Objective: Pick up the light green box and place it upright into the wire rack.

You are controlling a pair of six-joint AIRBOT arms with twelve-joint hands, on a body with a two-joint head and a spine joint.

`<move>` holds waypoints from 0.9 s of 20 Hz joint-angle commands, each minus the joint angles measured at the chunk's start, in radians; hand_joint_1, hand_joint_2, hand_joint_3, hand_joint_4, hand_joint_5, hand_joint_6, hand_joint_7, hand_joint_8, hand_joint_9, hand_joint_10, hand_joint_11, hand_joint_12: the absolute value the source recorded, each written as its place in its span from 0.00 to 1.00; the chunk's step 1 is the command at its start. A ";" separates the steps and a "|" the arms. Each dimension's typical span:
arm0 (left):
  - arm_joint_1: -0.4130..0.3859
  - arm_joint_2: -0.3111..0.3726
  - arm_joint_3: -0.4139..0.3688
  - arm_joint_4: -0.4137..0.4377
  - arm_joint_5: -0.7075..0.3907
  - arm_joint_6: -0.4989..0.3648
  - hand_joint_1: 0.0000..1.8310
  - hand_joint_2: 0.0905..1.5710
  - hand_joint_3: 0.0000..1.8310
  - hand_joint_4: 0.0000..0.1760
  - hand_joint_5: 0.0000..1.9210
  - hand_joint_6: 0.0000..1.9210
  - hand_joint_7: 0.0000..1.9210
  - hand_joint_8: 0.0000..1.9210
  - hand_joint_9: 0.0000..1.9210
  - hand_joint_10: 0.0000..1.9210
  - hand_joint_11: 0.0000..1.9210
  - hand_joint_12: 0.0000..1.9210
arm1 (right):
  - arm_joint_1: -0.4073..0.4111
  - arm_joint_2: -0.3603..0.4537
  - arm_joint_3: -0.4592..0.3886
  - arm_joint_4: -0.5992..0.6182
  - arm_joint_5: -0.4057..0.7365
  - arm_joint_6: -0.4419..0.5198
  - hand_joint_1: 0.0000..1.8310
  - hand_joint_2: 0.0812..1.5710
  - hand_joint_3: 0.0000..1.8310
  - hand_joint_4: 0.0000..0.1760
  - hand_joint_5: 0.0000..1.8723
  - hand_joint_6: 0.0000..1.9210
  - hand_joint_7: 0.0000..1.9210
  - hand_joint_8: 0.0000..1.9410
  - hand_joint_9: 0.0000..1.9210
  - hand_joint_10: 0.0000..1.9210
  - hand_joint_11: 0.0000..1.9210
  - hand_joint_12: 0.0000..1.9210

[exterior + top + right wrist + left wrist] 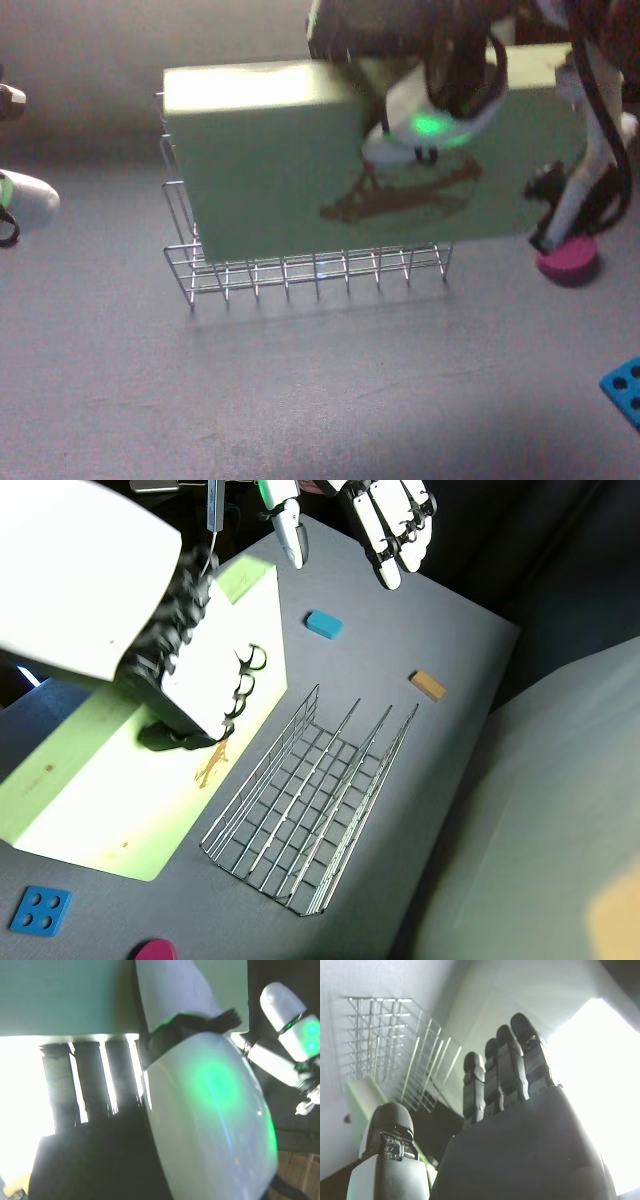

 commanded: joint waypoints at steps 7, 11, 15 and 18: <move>-0.017 0.001 -0.004 0.078 -0.036 0.005 0.10 0.77 0.00 0.30 0.11 0.00 0.08 0.00 0.08 0.00 0.00 0.31 | 0.024 -0.120 0.130 -0.075 0.065 -0.064 0.74 0.73 0.00 0.00 0.41 0.56 0.45 0.62 0.44 0.74 0.42 0.75; -0.017 0.001 -0.004 0.078 -0.036 0.005 0.10 0.77 0.00 0.30 0.11 0.00 0.08 0.00 0.08 0.00 0.00 0.34 | 0.009 -0.171 0.175 -0.076 0.073 -0.061 0.74 0.73 0.00 0.00 0.41 0.56 0.46 0.61 0.43 0.75 0.40 0.76; -0.017 0.001 -0.006 0.078 -0.035 0.005 0.10 0.77 0.00 0.30 0.11 0.00 0.09 0.00 0.09 0.00 0.00 0.34 | -0.012 -0.215 0.209 -0.077 0.079 -0.045 0.74 0.74 0.00 0.00 0.42 0.56 0.45 0.62 0.43 0.76 0.39 0.77; -0.016 0.001 -0.013 0.078 -0.031 0.005 0.10 0.77 0.00 0.30 0.11 0.00 0.09 0.00 0.09 0.00 0.00 0.35 | -0.037 -0.238 0.212 -0.116 0.081 -0.004 0.74 0.74 0.00 0.00 0.42 0.55 0.45 0.62 0.43 0.76 0.39 0.77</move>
